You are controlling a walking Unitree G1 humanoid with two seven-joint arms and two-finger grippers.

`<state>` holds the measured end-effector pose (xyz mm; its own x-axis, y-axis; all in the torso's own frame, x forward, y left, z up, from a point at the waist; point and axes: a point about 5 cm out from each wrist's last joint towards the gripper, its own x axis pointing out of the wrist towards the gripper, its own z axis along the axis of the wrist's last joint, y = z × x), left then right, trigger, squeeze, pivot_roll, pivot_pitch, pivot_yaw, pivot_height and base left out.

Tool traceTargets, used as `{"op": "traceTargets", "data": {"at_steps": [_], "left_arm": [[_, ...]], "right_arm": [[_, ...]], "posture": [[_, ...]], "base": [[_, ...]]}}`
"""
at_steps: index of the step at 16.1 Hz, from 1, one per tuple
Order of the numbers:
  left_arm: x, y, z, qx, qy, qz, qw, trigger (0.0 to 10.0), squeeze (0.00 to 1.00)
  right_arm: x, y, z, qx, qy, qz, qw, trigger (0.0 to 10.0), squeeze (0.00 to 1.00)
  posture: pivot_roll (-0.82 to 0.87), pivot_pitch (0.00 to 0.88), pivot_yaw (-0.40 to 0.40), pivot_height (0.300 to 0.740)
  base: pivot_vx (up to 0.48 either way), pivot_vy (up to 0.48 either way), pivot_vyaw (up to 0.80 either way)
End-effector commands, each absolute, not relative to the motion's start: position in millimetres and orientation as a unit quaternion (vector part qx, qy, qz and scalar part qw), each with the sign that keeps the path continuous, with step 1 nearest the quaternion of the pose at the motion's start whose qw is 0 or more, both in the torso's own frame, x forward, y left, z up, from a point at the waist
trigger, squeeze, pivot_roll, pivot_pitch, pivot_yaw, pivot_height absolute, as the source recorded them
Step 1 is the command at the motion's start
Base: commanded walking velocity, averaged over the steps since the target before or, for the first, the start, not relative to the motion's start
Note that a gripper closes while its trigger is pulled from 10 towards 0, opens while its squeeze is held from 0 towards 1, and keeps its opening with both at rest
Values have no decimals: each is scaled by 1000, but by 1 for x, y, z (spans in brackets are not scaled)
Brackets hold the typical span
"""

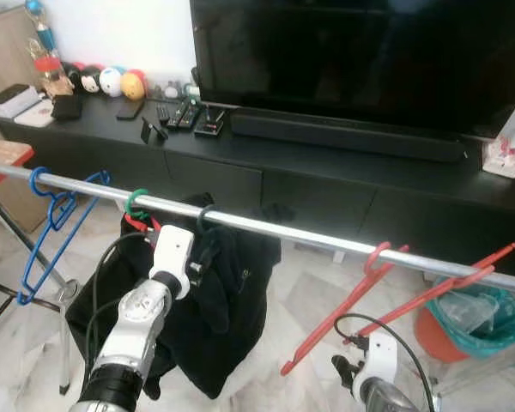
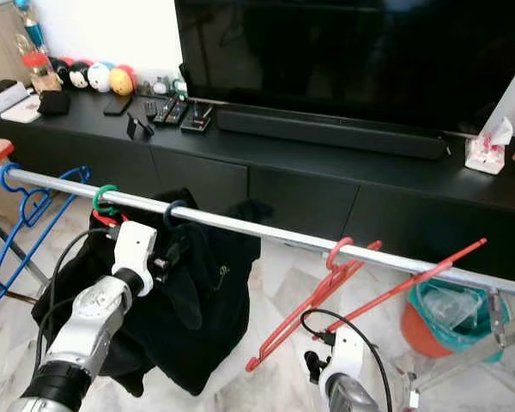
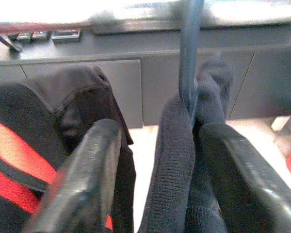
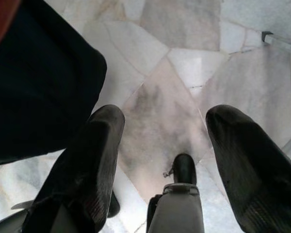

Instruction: Hang hanger

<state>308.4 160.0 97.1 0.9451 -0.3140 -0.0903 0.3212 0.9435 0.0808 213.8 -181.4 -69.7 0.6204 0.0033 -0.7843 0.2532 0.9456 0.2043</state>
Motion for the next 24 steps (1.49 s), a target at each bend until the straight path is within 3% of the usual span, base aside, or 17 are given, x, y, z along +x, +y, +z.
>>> {"op": "traceTargets", "data": {"at_steps": [1,8,9,14,15,16,24], "left_arm": [[304,167,107,48,28,-159,986,10000,1000],[267,182,113,63,45,-167,983,10000,1000],[243,188,106,80,87,-186,975,10000,1000],[210,202,83,98,187,-199,957,10000,1000],[205,206,74,109,217,-197,950,10000,608],[200,209,64,121,243,-201,941,10000,0],[201,211,4,107,356,-129,919,10000,0]], "right_arm": [[217,-182,-68,149,429,-70,888,10000,0],[216,-182,-68,146,430,-68,888,10000,0],[216,-183,-68,144,431,-69,888,10000,0],[217,-183,-68,141,432,-67,888,10000,0],[217,-183,-68,141,432,-66,888,10000,0],[217,-183,-68,139,433,-64,888,10000,0],[217,-182,-68,137,434,-62,888,10000,0]], "posture": [[-38,0,-9,719],[-37,0,-4,719],[-37,0,-2,719],[-25,0,-3,719],[-12,0,-6,719],[-10,0,-5,719],[-22,0,-2,719]], "base": [[0,0,0],[0,0,0],[0,0,0],[0,0,0],[0,0,0],[0,0,0],[0,0,0]]}}
